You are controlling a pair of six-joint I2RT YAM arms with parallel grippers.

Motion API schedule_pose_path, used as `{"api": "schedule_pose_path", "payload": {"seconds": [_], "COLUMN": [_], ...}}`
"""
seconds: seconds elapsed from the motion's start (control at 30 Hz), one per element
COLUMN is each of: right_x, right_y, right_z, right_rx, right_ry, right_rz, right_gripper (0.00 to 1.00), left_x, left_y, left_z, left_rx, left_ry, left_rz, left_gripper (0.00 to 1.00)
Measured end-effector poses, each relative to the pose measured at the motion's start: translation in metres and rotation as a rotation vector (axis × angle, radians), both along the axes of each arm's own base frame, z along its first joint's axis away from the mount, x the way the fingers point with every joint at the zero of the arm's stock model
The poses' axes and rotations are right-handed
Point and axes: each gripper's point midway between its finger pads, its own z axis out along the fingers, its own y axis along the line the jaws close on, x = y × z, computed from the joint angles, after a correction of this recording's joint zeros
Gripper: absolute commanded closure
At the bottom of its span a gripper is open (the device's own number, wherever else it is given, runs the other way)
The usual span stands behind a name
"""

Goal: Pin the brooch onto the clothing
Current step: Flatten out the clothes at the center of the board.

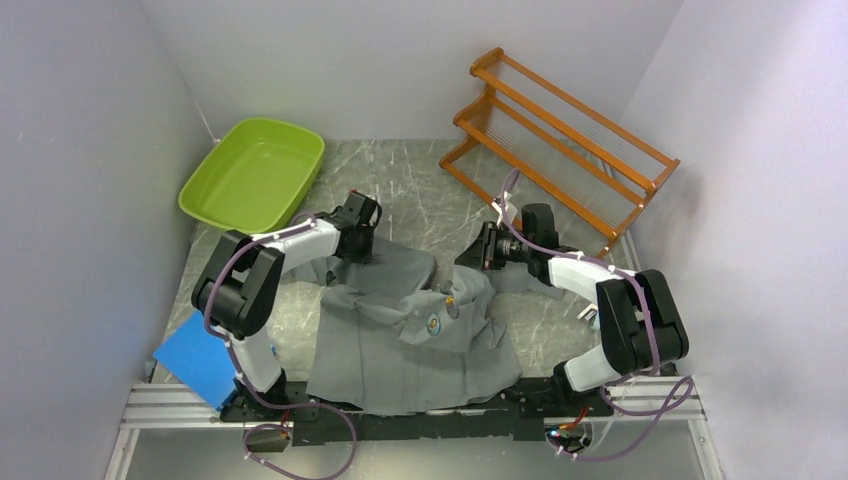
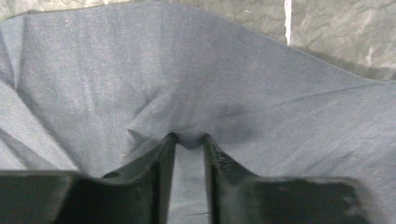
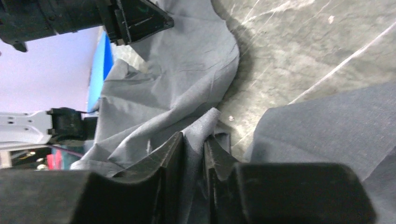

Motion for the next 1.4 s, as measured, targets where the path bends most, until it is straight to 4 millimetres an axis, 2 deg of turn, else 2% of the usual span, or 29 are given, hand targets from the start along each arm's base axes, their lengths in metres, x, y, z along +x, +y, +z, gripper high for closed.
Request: {"api": "schedule_pose_path", "payload": {"seconds": [0.03,0.07,0.13,0.23,0.33,0.4,0.53,0.73,0.83,0.9,1.0,1.03,1.07,1.1,1.13,1.2,1.23,1.3,1.4], "right_x": [-0.002,-0.003,-0.004,-0.001,0.012,0.024,0.046,0.074,0.086,0.095,0.113,0.122,0.131,0.143,0.155,0.177,0.184,0.192,0.189], "right_y": [0.001,0.002,0.003,0.003,0.004,0.005,0.005,0.000,-0.004,-0.005,-0.004,-0.003,-0.003,-0.003,-0.003,-0.008,-0.013,-0.025,-0.046], "right_z": [0.001,0.001,0.004,0.010,0.028,0.044,0.086,0.143,0.160,0.169,0.177,0.179,0.179,0.179,0.178,0.176,0.175,0.173,0.176], "right_rx": [0.011,0.016,0.032,0.043,0.060,0.072,0.094,0.112,0.120,0.130,0.143,0.143,0.140,0.132,0.123,0.092,0.076,0.055,0.032], "right_ry": [0.005,0.007,0.008,-0.002,-0.043,-0.086,-0.198,-0.366,-0.436,-0.481,-0.537,-0.549,-0.557,-0.560,-0.562,-0.563,-0.565,-0.562,-0.564], "right_rz": [0.010,0.015,0.026,0.027,0.024,0.020,0.006,-0.038,-0.069,-0.090,-0.105,-0.112,-0.120,-0.131,-0.149,-0.197,-0.219,-0.268,-0.353], "right_gripper": [0.90,0.93,1.00,1.00,1.00,1.00,1.00,1.00,1.00,1.00,1.00,0.91,0.72,0.53,0.41,0.26,0.19,0.09,0.03], "left_x": [0.000,0.001,0.002,0.004,0.006,0.011,0.032,0.067,0.078,0.083,0.089,0.092,0.096,0.100,0.104,0.112,0.114,0.116,0.108], "left_y": [0.003,0.004,0.008,0.011,0.019,0.028,0.047,0.074,0.083,0.090,0.105,0.112,0.117,0.121,0.125,0.129,0.129,0.126,0.121], "left_z": [-0.002,-0.002,-0.002,-0.001,0.004,0.016,0.069,0.178,0.210,0.220,0.225,0.226,0.227,0.227,0.226,0.224,0.224,0.224,0.226], "left_rx": [0.016,0.023,0.033,0.031,0.014,0.006,-0.033,-0.099,-0.097,-0.092,-0.083,-0.081,-0.079,-0.077,-0.072,-0.066,-0.067,-0.083,-0.126], "left_ry": [0.000,-0.003,-0.006,-0.006,-0.004,-0.022,-0.143,-0.420,-0.508,-0.534,-0.545,-0.544,-0.545,-0.546,-0.545,-0.539,-0.536,-0.533,-0.547], "left_rz": [0.007,0.009,0.016,0.020,0.033,0.055,0.103,0.170,0.186,0.198,0.225,0.240,0.251,0.255,0.259,0.259,0.255,0.250,0.245], "left_gripper": [0.93,0.97,0.97,0.97,0.97,0.97,0.97,0.97,0.97,0.97,0.97,0.96,0.79,0.57,0.42,0.24,0.17,0.11,0.06]}}
